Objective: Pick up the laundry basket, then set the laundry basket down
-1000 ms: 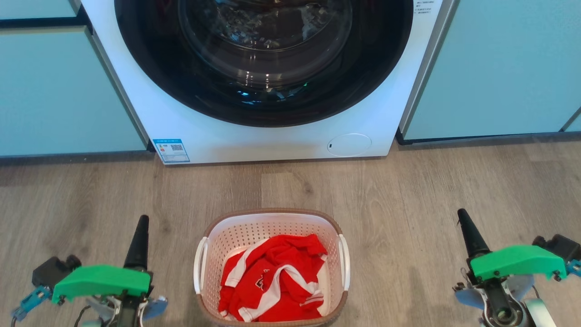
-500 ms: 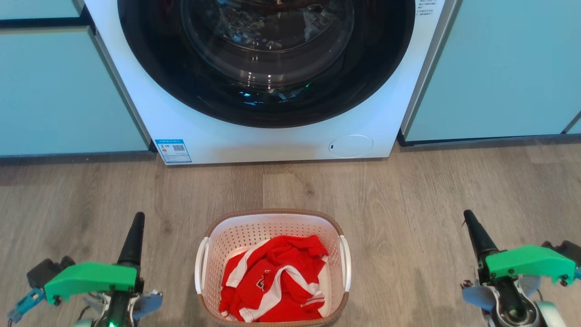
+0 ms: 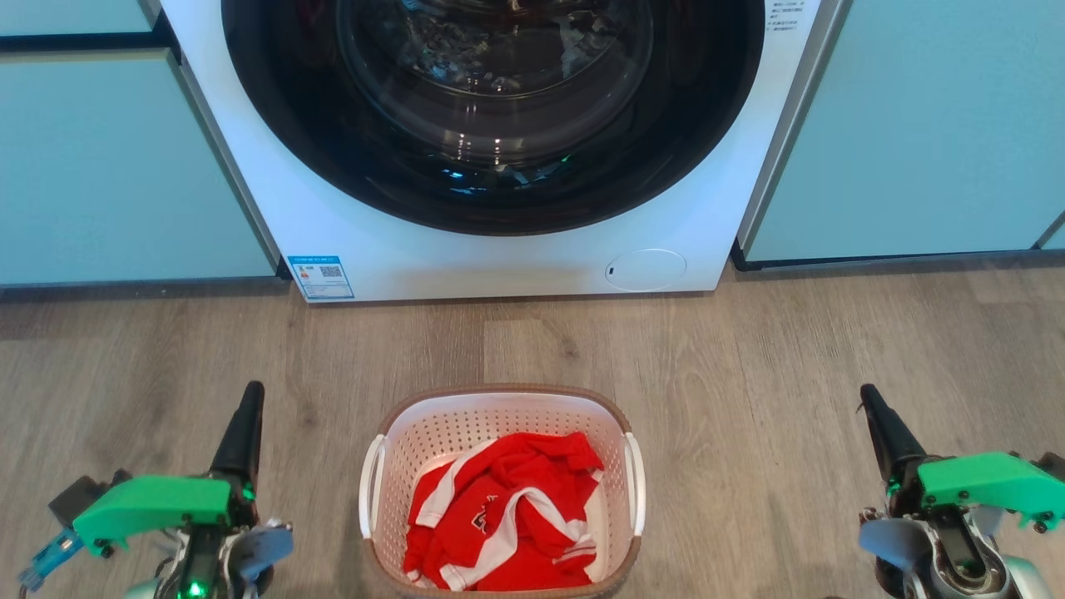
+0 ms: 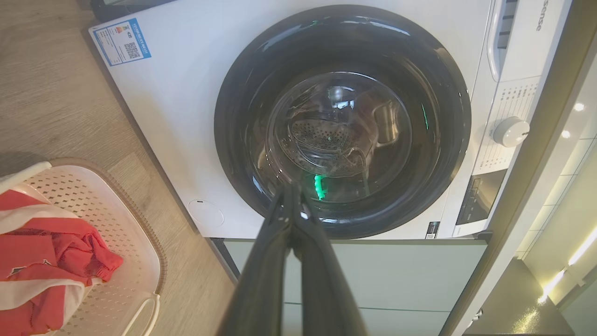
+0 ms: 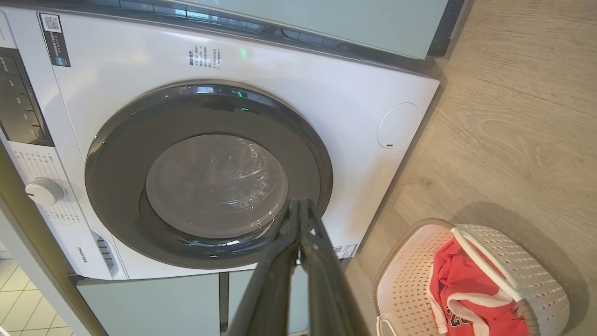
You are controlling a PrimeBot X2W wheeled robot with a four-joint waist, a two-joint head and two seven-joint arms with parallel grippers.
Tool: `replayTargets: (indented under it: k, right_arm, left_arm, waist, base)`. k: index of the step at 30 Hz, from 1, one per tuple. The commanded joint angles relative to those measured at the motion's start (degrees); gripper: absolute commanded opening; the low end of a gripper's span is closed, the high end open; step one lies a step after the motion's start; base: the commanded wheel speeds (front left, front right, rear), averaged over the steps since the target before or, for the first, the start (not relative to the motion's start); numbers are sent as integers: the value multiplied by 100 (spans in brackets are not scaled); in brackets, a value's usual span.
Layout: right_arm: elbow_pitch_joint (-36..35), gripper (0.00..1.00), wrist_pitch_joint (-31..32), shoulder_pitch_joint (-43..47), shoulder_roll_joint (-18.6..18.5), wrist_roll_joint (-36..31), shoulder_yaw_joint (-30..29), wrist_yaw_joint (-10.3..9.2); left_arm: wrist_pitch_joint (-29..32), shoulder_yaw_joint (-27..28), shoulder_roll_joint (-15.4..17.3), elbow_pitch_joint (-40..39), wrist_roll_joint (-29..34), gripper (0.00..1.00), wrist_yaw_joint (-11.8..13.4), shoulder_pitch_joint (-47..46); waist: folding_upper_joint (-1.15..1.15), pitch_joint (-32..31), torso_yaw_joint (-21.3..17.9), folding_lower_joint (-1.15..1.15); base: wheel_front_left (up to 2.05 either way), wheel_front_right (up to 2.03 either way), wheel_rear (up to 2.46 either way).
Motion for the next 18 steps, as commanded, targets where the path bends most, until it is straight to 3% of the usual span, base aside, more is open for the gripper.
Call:
replayTargets:
  k: [1,12,18]
  right_arm:
    - [-174,0,64,-345,-57,175,52,-9]
    - [-150,0,232,-360,-48,753,-90,-10]
    - [-149,0,243,-361,-37,741,-104,-10]
  left_arm:
    - [60,253,84,-127,-177,0,-65,-350]
    - [231,351,77,-47,-787,0,-88,-440]
    - [241,363,68,-46,-776,0,-88,-441]
  waist:
    - [0,-2,3,0]
    - [0,-16,25,0]
    - [0,-16,25,0]
  base:
    - [0,0,0]
    - [0,0,0]
    - [0,0,0]
